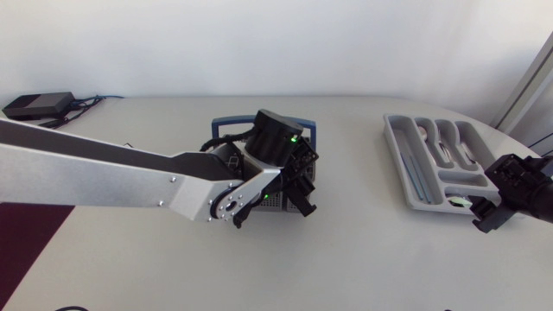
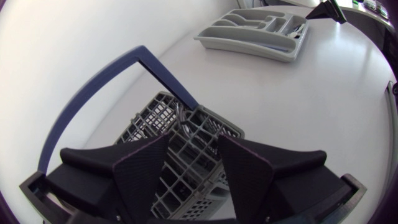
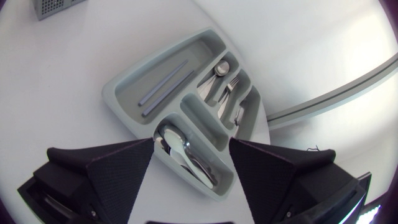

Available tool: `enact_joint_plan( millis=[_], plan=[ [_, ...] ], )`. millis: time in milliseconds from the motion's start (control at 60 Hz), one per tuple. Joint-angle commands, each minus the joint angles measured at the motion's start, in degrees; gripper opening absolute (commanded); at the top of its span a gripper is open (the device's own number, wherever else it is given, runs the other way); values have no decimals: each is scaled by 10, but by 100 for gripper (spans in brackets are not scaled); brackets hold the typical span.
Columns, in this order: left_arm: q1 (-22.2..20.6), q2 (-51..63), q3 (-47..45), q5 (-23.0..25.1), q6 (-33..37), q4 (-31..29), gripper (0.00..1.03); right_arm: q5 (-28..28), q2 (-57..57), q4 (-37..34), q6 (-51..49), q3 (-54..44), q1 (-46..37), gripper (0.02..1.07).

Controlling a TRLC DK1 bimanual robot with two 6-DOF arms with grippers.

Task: Transfer all utensils from the basket to the drawer tray.

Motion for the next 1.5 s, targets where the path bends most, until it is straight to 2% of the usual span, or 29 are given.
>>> enact_joint_plan(
  millis=[0, 133, 200, 467, 600, 717, 867, 1250, 1483],
  plan=[
    [1, 13, 13, -10, 14, 14, 55, 4, -7, -5, 15, -13, 7, 89],
    [2, 19, 18, -16, 14, 28, 55, 7, -7, -5, 16, -13, 14, 89],
    [3, 23, 21, -17, 14, 33, 46, 8, -7, -5, 19, -13, 19, 89],
    [5, 41, 39, -26, 13, 39, 36, 13, -3, -4, 23, -13, 32, 89],
    [7, 49, 43, -31, 13, 44, 24, 14, -1, -4, 28, -16, 38, 89],
    [6, 49, 45, -31, 13, 47, 23, 15, -2, -4, 30, -19, 42, 89],
    [2, 50, 42, -37, 16, 54, 4, 20, -3, 1, 32, -28, 52, 89],
    [-3, 41, 31, -41, 18, 64, 4, 23, -11, -1, 34, -31, 54, 89],
    [-9, -2, 1, -54, 41, 98, 4, 23, -16, -3, 37, -34, 57, 89]
  ],
)
